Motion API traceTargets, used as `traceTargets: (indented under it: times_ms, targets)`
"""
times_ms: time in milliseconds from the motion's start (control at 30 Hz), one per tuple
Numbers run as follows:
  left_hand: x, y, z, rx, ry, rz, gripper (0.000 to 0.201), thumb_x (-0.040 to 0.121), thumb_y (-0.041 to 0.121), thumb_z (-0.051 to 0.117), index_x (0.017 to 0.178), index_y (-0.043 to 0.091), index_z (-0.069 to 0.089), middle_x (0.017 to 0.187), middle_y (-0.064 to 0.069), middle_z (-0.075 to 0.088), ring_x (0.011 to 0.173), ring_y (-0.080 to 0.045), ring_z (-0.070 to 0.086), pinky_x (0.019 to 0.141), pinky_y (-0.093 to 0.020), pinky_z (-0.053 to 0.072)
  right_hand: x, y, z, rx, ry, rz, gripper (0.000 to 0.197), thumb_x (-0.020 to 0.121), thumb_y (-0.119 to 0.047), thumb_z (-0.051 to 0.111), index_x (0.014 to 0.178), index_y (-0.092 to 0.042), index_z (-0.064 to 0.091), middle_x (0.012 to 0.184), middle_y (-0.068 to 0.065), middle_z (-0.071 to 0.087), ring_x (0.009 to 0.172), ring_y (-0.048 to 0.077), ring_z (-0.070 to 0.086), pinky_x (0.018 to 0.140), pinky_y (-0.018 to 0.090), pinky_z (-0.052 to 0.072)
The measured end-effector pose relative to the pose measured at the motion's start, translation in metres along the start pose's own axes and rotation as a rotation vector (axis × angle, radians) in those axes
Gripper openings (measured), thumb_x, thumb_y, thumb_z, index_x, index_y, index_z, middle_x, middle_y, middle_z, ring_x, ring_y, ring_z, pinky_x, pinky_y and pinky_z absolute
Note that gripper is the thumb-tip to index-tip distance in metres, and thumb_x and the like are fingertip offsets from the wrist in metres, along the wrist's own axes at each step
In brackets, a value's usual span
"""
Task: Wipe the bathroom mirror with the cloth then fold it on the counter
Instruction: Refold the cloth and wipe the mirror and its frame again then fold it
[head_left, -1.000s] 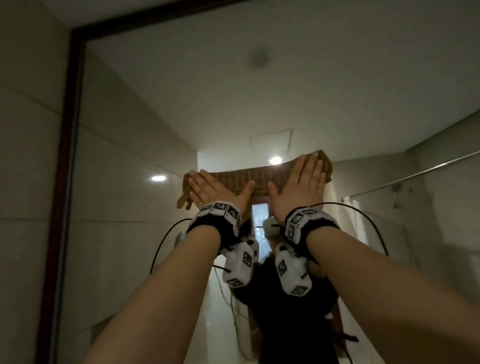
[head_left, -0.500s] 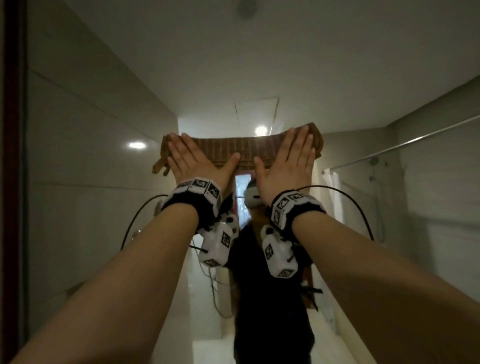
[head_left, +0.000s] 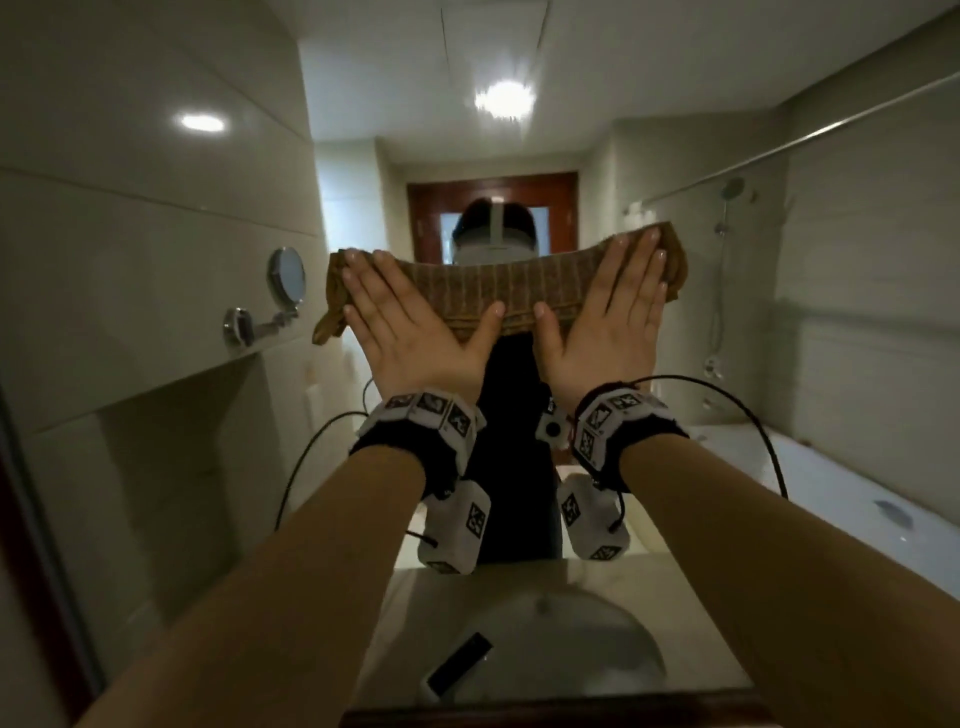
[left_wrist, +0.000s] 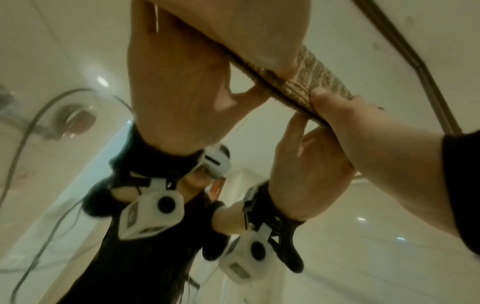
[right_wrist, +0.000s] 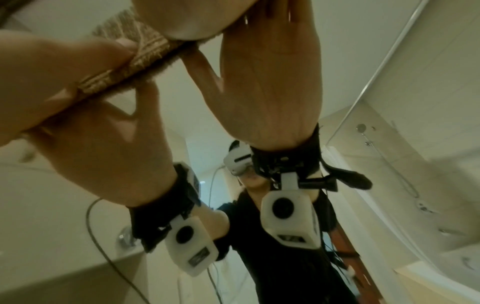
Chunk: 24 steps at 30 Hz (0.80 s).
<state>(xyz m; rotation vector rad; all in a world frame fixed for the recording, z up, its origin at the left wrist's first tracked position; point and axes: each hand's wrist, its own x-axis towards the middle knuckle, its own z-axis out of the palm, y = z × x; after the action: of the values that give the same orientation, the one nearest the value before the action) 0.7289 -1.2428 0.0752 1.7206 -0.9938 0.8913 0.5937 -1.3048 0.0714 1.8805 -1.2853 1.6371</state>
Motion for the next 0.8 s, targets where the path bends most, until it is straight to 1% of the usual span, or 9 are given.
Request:
traceTargets:
  times_ms: [67, 100, 267, 367, 433, 500, 600, 700, 800]
  targets:
    - [-0.036, -0.003, 0.011, 0.007, 0.018, -0.025, 0.116, 0.079, 0.084, 0.031, 0.151, -0.002, 0.007, 0.159, -0.022, 0.004, 0.148, -0.033, 0.003, 0.12, -0.047, 0.007, -0.031, 0.019, 0.005, -0.002, -0.034, 0.002, 0.091, 0.091, -0.061, 0.032, 0.152, -0.003, -0.003, 0.158, 0.021, -0.009, 0.147, 0.033, -0.007, 0.12, 0.045, 0.001]
    - [-0.048, -0.005, 0.015, 0.01, 0.017, -0.033, 0.116, 0.079, 0.085, 0.032, 0.151, -0.003, 0.007, 0.159, -0.023, 0.005, 0.148, -0.033, 0.004, 0.12, -0.047, 0.008, -0.043, 0.025, 0.007, 0.001, -0.042, -0.001, 0.091, 0.091, -0.061, 0.032, 0.152, -0.003, -0.003, 0.158, 0.021, -0.009, 0.147, 0.033, -0.007, 0.12, 0.046, 0.001]
    - [-0.12, -0.013, 0.034, 0.043, -0.05, -0.066, 0.115, 0.082, 0.081, 0.036, 0.15, -0.005, 0.004, 0.158, -0.025, 0.0, 0.148, -0.035, -0.001, 0.12, -0.049, 0.008, -0.104, 0.056, 0.015, -0.002, -0.105, 0.019, 0.092, 0.091, -0.059, 0.038, 0.151, 0.0, 0.003, 0.158, 0.024, -0.004, 0.147, 0.036, -0.003, 0.12, 0.047, 0.003]
    - [-0.168, -0.018, 0.048, 0.058, -0.103, -0.086, 0.114, 0.083, 0.079, 0.037, 0.149, -0.007, 0.002, 0.158, -0.026, -0.003, 0.148, -0.035, -0.004, 0.12, -0.049, 0.007, -0.148, 0.077, 0.025, 0.028, -0.135, 0.036, 0.09, 0.092, -0.055, 0.04, 0.151, 0.001, 0.003, 0.157, 0.025, -0.004, 0.147, 0.036, -0.005, 0.12, 0.047, 0.002]
    - [-0.195, -0.024, 0.059, 0.058, -0.13, -0.084, 0.114, 0.084, 0.076, 0.04, 0.148, -0.01, 0.001, 0.157, -0.029, -0.004, 0.147, -0.037, -0.005, 0.12, -0.05, 0.005, -0.176, 0.091, 0.033, 0.05, -0.15, 0.063, 0.09, 0.092, -0.055, 0.041, 0.15, 0.002, 0.003, 0.157, 0.026, -0.003, 0.146, 0.036, -0.005, 0.12, 0.048, 0.003]
    - [-0.223, -0.028, 0.069, 0.059, -0.176, -0.09, 0.116, 0.083, 0.075, 0.042, 0.148, -0.011, -0.001, 0.156, -0.03, -0.006, 0.147, -0.039, -0.007, 0.12, -0.05, 0.002, -0.205, 0.107, 0.04, 0.038, -0.185, 0.081, 0.09, 0.092, -0.055, 0.042, 0.15, 0.003, 0.003, 0.156, 0.028, -0.002, 0.146, 0.037, -0.005, 0.12, 0.05, 0.004]
    - [-0.269, -0.037, 0.081, 0.097, -0.279, -0.141, 0.119, 0.08, 0.079, 0.037, 0.148, -0.009, -0.007, 0.156, -0.029, -0.012, 0.146, -0.038, -0.011, 0.12, -0.048, 0.001, -0.251, 0.13, 0.048, 0.024, -0.248, 0.097, 0.09, 0.092, -0.053, 0.042, 0.149, 0.005, 0.004, 0.155, 0.03, -0.002, 0.146, 0.04, -0.003, 0.119, 0.052, 0.006]
    - [-0.316, -0.044, 0.09, 0.11, -0.338, -0.179, 0.12, 0.08, 0.078, 0.039, 0.147, -0.009, -0.008, 0.155, -0.029, -0.014, 0.147, -0.038, -0.011, 0.12, -0.051, 0.006, -0.293, 0.149, 0.055, 0.033, -0.312, 0.112, 0.091, 0.092, -0.051, 0.044, 0.149, 0.006, 0.001, 0.155, 0.031, -0.005, 0.145, 0.04, -0.006, 0.119, 0.051, 0.003]
    - [-0.351, -0.047, 0.099, 0.109, -0.369, -0.213, 0.12, 0.08, 0.078, 0.04, 0.147, -0.01, -0.006, 0.156, -0.029, -0.013, 0.147, -0.038, -0.01, 0.12, -0.051, 0.006, -0.328, 0.165, 0.06, 0.028, -0.362, 0.141, 0.091, 0.092, -0.05, 0.044, 0.149, 0.006, 0.0, 0.155, 0.03, -0.006, 0.145, 0.041, -0.006, 0.12, 0.047, 0.001]
